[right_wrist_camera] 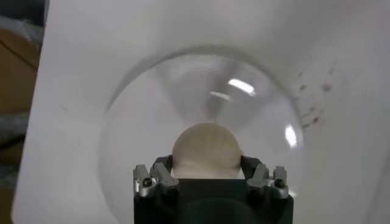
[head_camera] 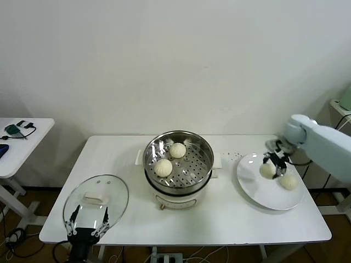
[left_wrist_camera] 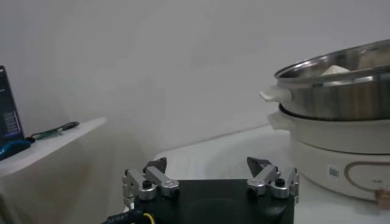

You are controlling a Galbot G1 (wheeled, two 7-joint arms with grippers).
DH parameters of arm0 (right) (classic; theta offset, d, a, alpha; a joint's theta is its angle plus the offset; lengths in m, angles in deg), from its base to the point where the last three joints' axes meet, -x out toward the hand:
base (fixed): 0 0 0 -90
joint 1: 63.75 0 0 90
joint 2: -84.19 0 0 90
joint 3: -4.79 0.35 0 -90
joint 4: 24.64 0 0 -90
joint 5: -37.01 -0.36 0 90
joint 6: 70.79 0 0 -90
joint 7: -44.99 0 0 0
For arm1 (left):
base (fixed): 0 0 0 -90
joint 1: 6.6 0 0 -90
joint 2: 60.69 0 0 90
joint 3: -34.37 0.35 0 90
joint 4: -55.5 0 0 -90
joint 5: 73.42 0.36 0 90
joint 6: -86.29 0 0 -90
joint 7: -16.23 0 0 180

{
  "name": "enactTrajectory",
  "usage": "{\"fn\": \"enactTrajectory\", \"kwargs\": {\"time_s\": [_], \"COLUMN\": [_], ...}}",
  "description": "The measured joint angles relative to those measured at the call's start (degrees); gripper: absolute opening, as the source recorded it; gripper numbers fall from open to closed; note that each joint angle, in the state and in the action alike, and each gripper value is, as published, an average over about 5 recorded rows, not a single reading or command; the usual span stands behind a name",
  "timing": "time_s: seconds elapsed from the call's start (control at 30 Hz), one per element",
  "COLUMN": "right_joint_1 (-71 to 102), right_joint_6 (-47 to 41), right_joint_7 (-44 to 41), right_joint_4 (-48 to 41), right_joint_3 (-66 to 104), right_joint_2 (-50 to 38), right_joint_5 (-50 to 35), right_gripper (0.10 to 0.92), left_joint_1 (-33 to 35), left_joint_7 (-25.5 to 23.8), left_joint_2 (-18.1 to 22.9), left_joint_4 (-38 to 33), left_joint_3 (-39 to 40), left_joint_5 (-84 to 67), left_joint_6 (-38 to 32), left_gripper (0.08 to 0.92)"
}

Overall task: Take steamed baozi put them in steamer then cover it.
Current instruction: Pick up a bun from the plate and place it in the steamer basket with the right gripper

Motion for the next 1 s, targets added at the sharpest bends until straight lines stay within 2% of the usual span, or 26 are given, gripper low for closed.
{"fn": "enactTrajectory", "kwargs": {"time_s": [0.43,1.0], "right_joint_1": [-13.4,-8.2], "right_joint_6": [12.9,19.3], "right_joint_7": [-0.8,0.0], "right_joint_4": [8.2,12.7], "right_joint_3": [-7.4,-9.3], "right_joint_2": [12.5,27.4], "right_joint_5": [-3.3,1.3], "right_gripper": [0.721,0.721], "left_joint_1": [0.7,1.1], "left_joint_7": [0.2,0.1], "left_joint_2": [-0.2,-1.9], "left_joint_4": [-0.2,-0.9], "left_joint_3": [-0.3,-1.3], "left_joint_5": [-0.2,-2.0], "left_joint_6": [0.0,0.8], "left_gripper": [0.823,0.823]}}
